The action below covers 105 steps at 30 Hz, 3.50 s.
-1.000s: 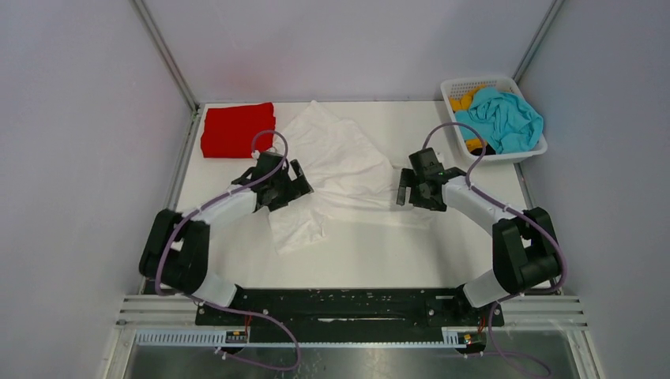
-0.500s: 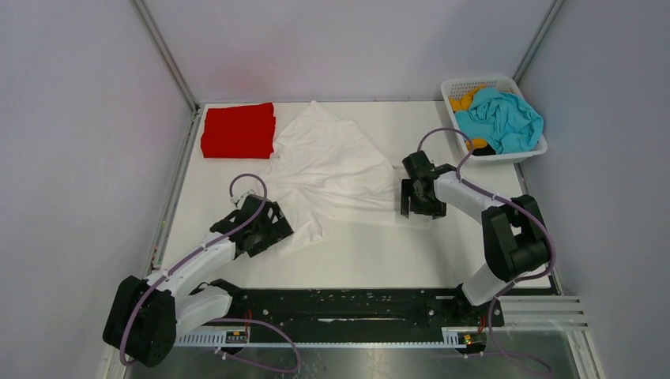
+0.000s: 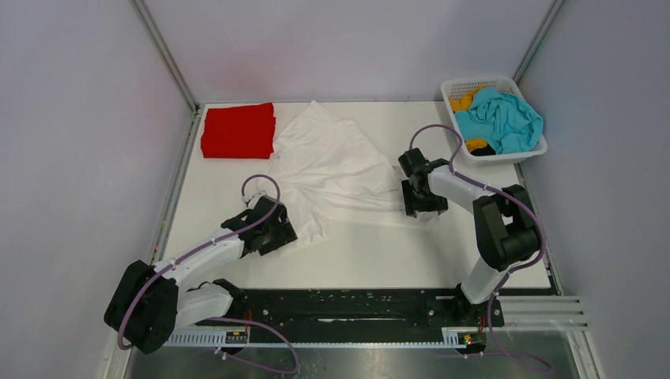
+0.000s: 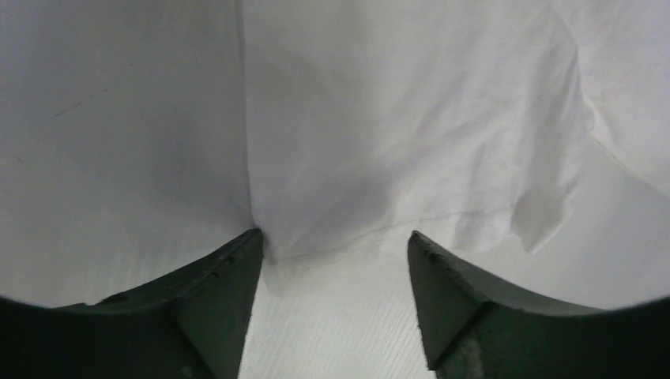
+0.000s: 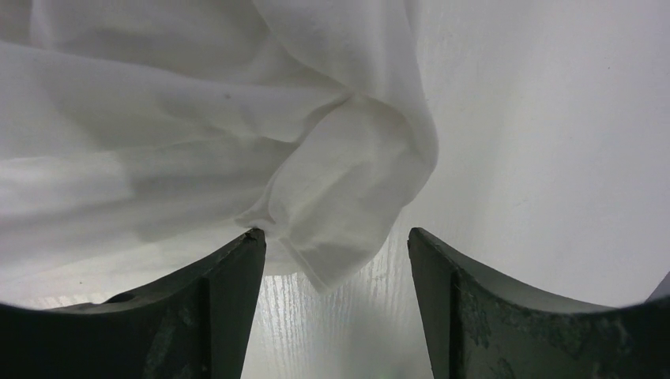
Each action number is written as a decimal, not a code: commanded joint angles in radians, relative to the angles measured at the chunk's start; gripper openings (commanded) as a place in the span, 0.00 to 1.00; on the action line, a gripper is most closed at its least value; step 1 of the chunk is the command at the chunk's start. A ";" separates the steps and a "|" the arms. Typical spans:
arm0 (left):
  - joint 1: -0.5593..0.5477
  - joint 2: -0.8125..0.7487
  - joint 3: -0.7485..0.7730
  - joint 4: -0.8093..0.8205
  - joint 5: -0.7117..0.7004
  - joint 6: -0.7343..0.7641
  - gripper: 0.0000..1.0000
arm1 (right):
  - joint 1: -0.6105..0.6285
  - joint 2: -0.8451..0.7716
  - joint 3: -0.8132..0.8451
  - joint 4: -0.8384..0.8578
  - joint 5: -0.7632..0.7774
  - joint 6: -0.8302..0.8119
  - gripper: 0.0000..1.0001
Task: Fold and stack the t-shirts
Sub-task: Flatten out the tshirt
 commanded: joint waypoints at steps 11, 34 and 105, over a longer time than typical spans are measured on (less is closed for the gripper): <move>-0.130 0.149 0.057 -0.095 -0.118 -0.028 0.00 | 0.006 -0.016 0.006 -0.002 0.088 -0.003 0.72; -0.129 0.092 0.102 -0.114 -0.244 0.004 0.00 | 0.065 -0.117 -0.043 0.064 -0.061 -0.124 0.66; -0.111 -0.563 1.001 -0.085 -0.260 0.398 0.00 | -0.056 -1.118 0.351 0.052 -0.212 0.149 0.00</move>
